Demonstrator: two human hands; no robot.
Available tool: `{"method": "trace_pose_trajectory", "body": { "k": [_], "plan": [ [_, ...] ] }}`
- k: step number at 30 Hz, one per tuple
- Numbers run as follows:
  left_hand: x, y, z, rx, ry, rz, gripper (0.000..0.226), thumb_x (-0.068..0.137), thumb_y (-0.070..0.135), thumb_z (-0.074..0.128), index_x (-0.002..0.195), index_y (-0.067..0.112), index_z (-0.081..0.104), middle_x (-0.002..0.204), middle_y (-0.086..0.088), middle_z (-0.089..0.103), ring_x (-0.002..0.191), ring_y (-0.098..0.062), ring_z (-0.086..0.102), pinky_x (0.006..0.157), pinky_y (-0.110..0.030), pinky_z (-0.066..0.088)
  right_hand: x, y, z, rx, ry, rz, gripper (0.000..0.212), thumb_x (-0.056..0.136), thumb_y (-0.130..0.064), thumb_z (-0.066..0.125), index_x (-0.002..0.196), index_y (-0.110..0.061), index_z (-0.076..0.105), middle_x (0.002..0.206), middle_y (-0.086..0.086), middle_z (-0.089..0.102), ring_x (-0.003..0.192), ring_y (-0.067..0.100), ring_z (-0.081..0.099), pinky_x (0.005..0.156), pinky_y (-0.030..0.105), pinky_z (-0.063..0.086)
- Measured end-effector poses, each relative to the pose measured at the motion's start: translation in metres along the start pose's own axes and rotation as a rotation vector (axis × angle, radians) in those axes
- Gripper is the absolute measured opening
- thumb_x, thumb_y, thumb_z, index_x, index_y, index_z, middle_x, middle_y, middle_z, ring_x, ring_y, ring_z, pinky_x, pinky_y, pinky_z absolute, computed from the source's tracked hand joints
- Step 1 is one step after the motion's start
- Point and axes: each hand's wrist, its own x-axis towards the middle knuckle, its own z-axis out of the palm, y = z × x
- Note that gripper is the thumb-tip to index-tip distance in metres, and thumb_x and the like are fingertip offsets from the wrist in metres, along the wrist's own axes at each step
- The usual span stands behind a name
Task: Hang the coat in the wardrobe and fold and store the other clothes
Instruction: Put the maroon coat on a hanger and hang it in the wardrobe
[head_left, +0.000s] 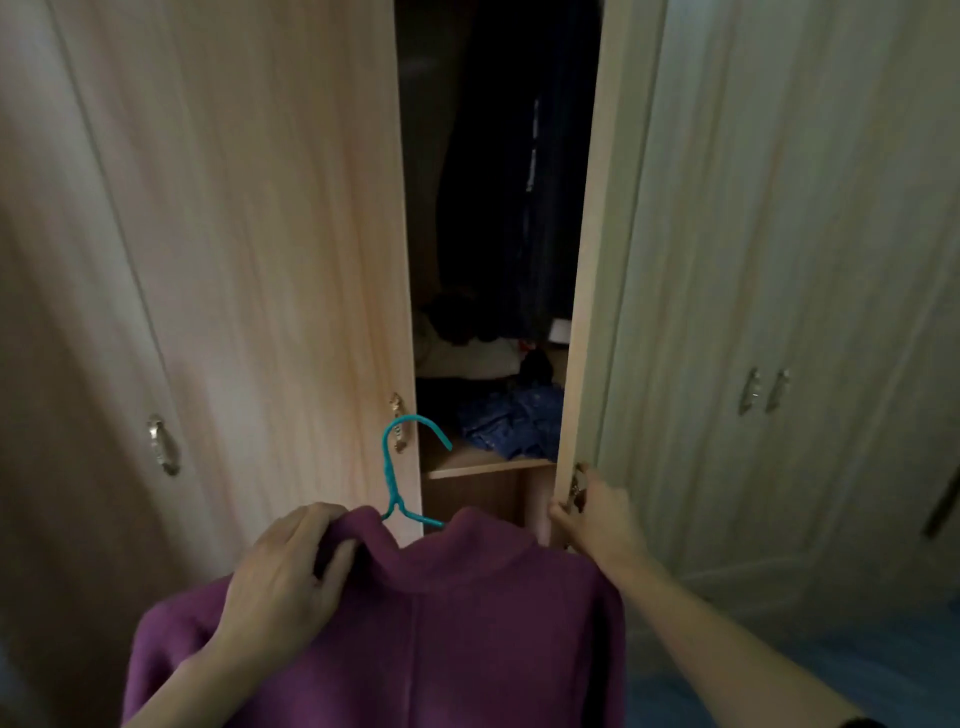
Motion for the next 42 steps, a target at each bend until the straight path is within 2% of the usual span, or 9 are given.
{"method": "trace_pose_trajectory", "body": {
  "k": [3, 7, 13, 16, 23, 31, 36, 39, 42],
  "plan": [
    [0.006, 0.0, 0.004, -0.033, -0.017, 0.062, 0.022, 0.085, 0.039, 0.048, 0.098, 0.024, 0.055, 0.085, 0.008, 0.063, 0.073, -0.019, 0.062, 0.062, -0.034, 0.05, -0.008, 0.006, -0.011, -0.072, 0.035, 0.05, 0.027, 0.083, -0.021, 0.074, 0.103, -0.011, 0.058, 0.079, -0.004, 0.06, 0.073, 0.012, 0.063, 0.057, 0.016, 0.049],
    [0.016, -0.001, 0.006, -0.085, -0.028, 0.092, 0.026, 0.085, 0.04, 0.048, 0.098, 0.021, 0.058, 0.084, 0.008, 0.062, 0.071, -0.02, 0.062, 0.062, -0.034, 0.05, -0.021, 0.02, -0.031, -0.137, 0.092, 0.135, 0.023, 0.089, -0.013, 0.069, 0.082, -0.014, 0.047, 0.067, -0.01, 0.044, 0.07, 0.013, 0.054, 0.045, 0.01, 0.036],
    [0.035, 0.002, 0.019, -0.152, -0.096, 0.167, 0.028, 0.086, 0.043, 0.046, 0.102, 0.023, 0.058, 0.09, 0.008, 0.061, 0.077, -0.019, 0.061, 0.065, -0.036, 0.051, -0.043, 0.04, -0.066, -0.144, 0.267, 0.222, 0.01, 0.093, -0.005, 0.061, 0.091, -0.013, 0.054, 0.078, -0.004, 0.058, 0.071, 0.014, 0.059, 0.049, 0.008, 0.037],
    [0.042, 0.005, 0.026, -0.167, -0.095, 0.209, 0.03, 0.086, 0.043, 0.046, 0.1, 0.02, 0.059, 0.088, 0.006, 0.061, 0.076, -0.02, 0.061, 0.065, -0.033, 0.048, -0.049, 0.043, -0.081, -0.204, 0.334, 0.305, 0.009, 0.096, -0.011, 0.058, 0.093, -0.014, 0.05, 0.082, 0.003, 0.06, 0.065, 0.011, 0.055, 0.053, 0.024, 0.042],
    [0.05, -0.001, 0.041, -0.218, -0.109, 0.239, 0.031, 0.086, 0.045, 0.046, 0.099, 0.019, 0.058, 0.09, 0.004, 0.062, 0.079, -0.024, 0.063, 0.067, -0.04, 0.052, -0.059, 0.023, -0.094, -0.256, 0.262, 0.276, 0.069, 0.095, -0.02, 0.061, 0.149, 0.0, 0.022, 0.157, 0.017, 0.026, 0.114, 0.026, 0.059, 0.091, 0.033, 0.05],
    [0.059, -0.004, 0.039, -0.239, -0.057, 0.24, 0.028, 0.087, 0.044, 0.045, 0.096, 0.02, 0.058, 0.084, 0.007, 0.059, 0.074, -0.018, 0.059, 0.066, -0.027, 0.04, -0.078, -0.033, -0.091, -0.356, 0.255, -0.097, 0.067, 0.101, -0.047, 0.045, 0.155, -0.013, 0.024, 0.162, 0.001, 0.021, 0.147, 0.015, 0.024, 0.119, 0.031, 0.025],
    [0.065, -0.007, 0.046, -0.28, -0.043, 0.234, 0.031, 0.088, 0.044, 0.045, 0.099, 0.017, 0.058, 0.086, 0.004, 0.06, 0.076, -0.019, 0.059, 0.067, -0.031, 0.045, -0.095, -0.07, -0.081, -0.319, 0.114, -0.276, 0.068, 0.096, -0.063, 0.039, 0.149, -0.021, 0.037, 0.152, -0.006, 0.04, 0.138, 0.006, 0.037, 0.113, 0.025, 0.032],
    [0.064, -0.005, 0.05, -0.299, -0.04, 0.21, 0.03, 0.088, 0.044, 0.045, 0.1, 0.019, 0.058, 0.087, 0.005, 0.06, 0.076, -0.019, 0.059, 0.065, -0.035, 0.049, -0.092, -0.072, -0.067, -0.38, 0.063, -0.312, 0.06, 0.086, -0.077, 0.044, 0.112, -0.026, 0.063, 0.104, -0.011, 0.066, 0.09, 0.003, 0.061, 0.081, 0.029, 0.054],
    [0.067, -0.006, 0.055, -0.287, -0.043, 0.196, 0.028, 0.088, 0.044, 0.046, 0.1, 0.021, 0.057, 0.087, 0.008, 0.059, 0.075, -0.014, 0.057, 0.064, -0.031, 0.046, -0.078, -0.066, -0.05, -0.317, 0.151, -0.356, 0.048, 0.085, -0.071, 0.052, 0.086, -0.023, 0.06, 0.075, -0.012, 0.059, 0.065, 0.007, 0.055, 0.062, 0.032, 0.05]
  ]
}}
